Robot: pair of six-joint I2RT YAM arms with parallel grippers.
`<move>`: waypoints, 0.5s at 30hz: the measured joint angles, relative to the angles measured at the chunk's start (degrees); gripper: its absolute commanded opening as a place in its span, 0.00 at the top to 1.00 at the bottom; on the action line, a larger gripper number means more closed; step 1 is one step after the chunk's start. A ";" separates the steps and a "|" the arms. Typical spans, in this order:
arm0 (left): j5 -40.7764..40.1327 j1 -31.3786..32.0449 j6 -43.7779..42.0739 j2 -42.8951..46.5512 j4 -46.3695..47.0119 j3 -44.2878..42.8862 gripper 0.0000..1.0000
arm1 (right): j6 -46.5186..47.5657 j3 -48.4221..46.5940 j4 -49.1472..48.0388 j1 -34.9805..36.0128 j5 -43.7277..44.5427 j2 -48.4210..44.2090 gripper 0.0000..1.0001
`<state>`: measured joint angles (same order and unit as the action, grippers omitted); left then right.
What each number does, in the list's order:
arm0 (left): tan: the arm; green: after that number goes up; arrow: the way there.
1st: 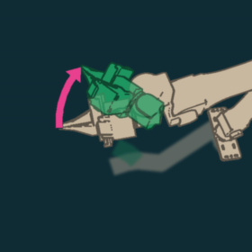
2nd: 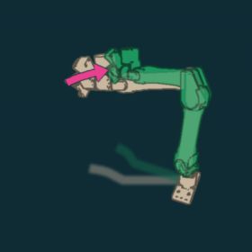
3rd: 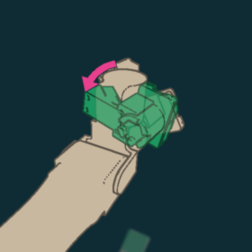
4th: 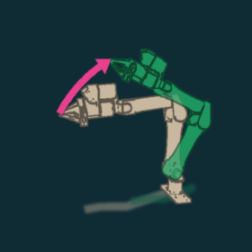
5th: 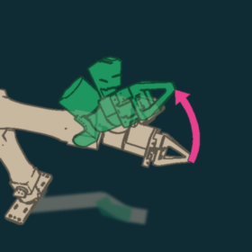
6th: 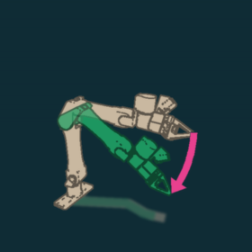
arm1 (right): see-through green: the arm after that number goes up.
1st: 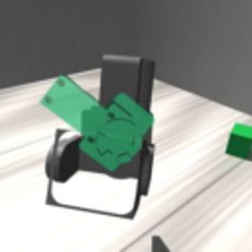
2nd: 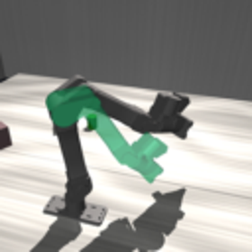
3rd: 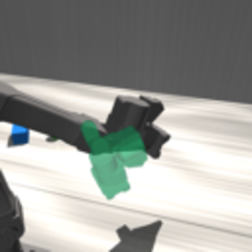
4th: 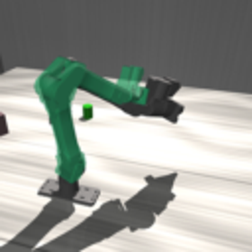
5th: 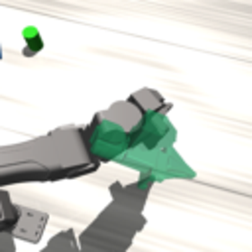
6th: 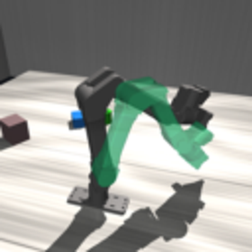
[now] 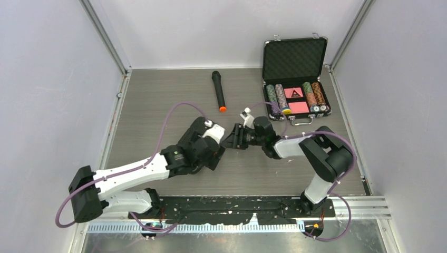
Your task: Pack the tool kit
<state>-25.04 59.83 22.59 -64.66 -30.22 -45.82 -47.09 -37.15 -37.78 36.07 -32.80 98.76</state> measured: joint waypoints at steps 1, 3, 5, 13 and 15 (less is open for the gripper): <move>-1.14 1.27 -1.25 -1.03 -0.44 -1.11 0.24 | 0.74 1.16 0.26 -0.76 0.72 -1.16 0.43; -3.96 4.02 -3.67 -4.61 -1.90 -4.44 0.30 | 3.13 3.91 2.99 -2.89 3.02 -5.35 0.40; -5.70 5.75 -4.20 -8.20 -3.48 -7.45 0.35 | 6.56 5.75 8.61 -4.81 6.97 -11.23 0.36; -6.16 7.28 1.51 -19.82 -5.22 -13.99 0.51 | 18.86 7.21 32.02 -6.95 32.09 -41.11 0.13; -5.70 7.26 2.73 -22.97 -5.46 -15.50 0.55 | 20.17 8.15 35.26 -6.95 37.27 -47.50 0.02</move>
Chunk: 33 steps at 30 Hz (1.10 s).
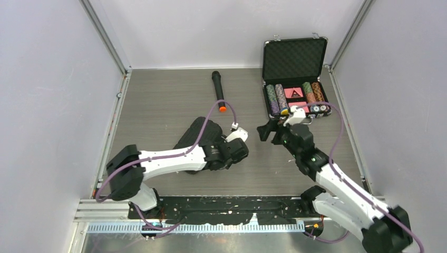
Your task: Pack the tool kit
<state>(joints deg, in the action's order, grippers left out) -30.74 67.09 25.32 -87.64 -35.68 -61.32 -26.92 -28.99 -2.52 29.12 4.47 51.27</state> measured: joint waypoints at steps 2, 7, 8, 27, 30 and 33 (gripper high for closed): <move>0.44 -0.20 1.11 -3.34 0.07 -1.36 0.57 | 0.61 1.90 2.47 -0.11 4.02 -6.32 0.04; 1.03 -1.90 2.71 -9.33 -0.48 -1.92 0.58 | 0.61 7.34 6.32 -0.13 8.44 -17.77 0.05; 1.03 -2.36 2.86 -10.05 -0.68 -1.92 0.58 | 0.55 7.93 6.86 -0.13 8.72 -18.84 0.05; 10.84 -8.83 3.04 -14.86 1.57 -2.27 0.71 | -0.02 9.05 8.85 -0.13 9.20 -19.37 0.05; 10.82 -9.29 2.99 -15.41 1.42 -2.84 0.80 | -0.02 9.05 8.74 -0.13 8.72 -19.34 0.05; 10.19 -9.55 2.80 -15.85 0.39 -3.48 0.91 | -0.04 9.07 8.26 -0.15 7.91 -19.23 0.05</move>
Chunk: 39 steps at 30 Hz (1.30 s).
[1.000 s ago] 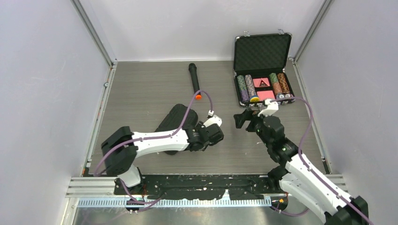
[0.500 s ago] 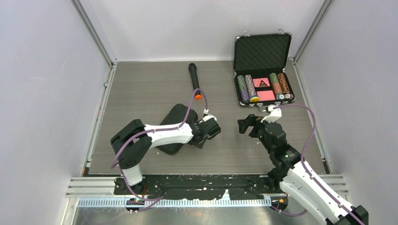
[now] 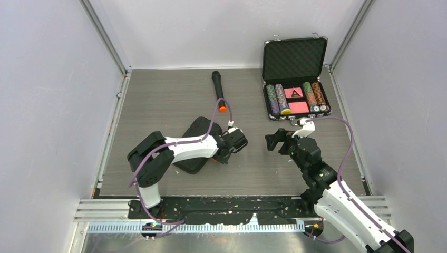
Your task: Pack the tool kit
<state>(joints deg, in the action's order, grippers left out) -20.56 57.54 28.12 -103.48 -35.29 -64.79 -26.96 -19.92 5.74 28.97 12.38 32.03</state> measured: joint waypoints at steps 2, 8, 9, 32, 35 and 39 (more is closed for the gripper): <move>-0.26 -0.09 0.00 -0.04 -0.46 -0.26 0.96 | -0.02 0.00 -0.55 0.02 -0.85 0.39 0.05; -0.15 -0.24 -0.02 0.66 -1.64 -0.37 1.00 | 0.09 0.00 -4.48 0.00 -6.51 3.67 0.05; 0.15 -0.28 0.00 1.22 -1.95 -0.37 1.00 | 0.07 0.00 -5.46 0.02 -8.09 4.68 0.05; 1.73 -1.57 -1.51 11.37 -6.86 -3.13 0.64 | -1.64 6.88 -35.36 4.31 -29.86 26.18 0.03; 2.47 -1.57 0.24 10.67 -5.95 -1.14 0.60 | -1.33 7.43 -35.12 4.31 -28.26 24.48 0.04; 2.27 -1.57 2.14 7.30 -4.76 -0.61 0.64 | -0.46 7.54 -33.75 4.31 -26.18 20.94 0.04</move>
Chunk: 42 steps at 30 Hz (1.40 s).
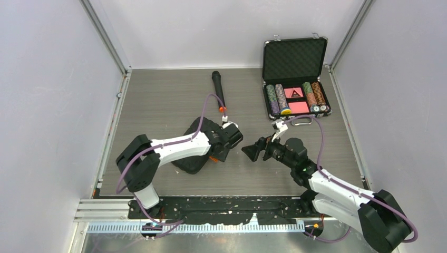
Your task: Pack the tool kit
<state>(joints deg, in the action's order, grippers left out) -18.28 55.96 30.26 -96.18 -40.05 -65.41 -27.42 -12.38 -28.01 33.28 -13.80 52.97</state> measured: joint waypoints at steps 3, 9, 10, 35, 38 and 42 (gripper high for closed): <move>-0.39 0.11 1.14 -1.60 0.72 0.28 0.66 | 0.35 0.13 0.28 0.00 0.85 -1.38 0.04; -0.87 0.81 1.33 -3.32 2.36 0.44 0.71 | 0.35 0.61 0.59 0.02 1.64 -1.07 0.04; -0.85 0.94 1.31 -4.04 2.60 0.42 0.73 | 0.35 0.68 0.61 0.00 1.70 -0.94 0.04; 2.25 -0.61 -2.84 -7.21 1.25 -1.33 1.00 | 0.07 1.11 -2.84 0.11 -1.99 2.91 0.05; 3.34 -0.81 -3.74 -5.53 0.55 -1.33 1.00 | -0.55 1.33 -5.35 0.42 -3.15 4.68 0.04; 4.33 -1.05 -4.31 -2.91 -0.24 -1.57 1.00 | -3.72 1.46 -8.94 0.74 -3.48 7.65 0.01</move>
<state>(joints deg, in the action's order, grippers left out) -13.96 54.92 25.96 -99.09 -40.29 -66.98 -31.14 -10.92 -36.95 34.02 -17.28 60.62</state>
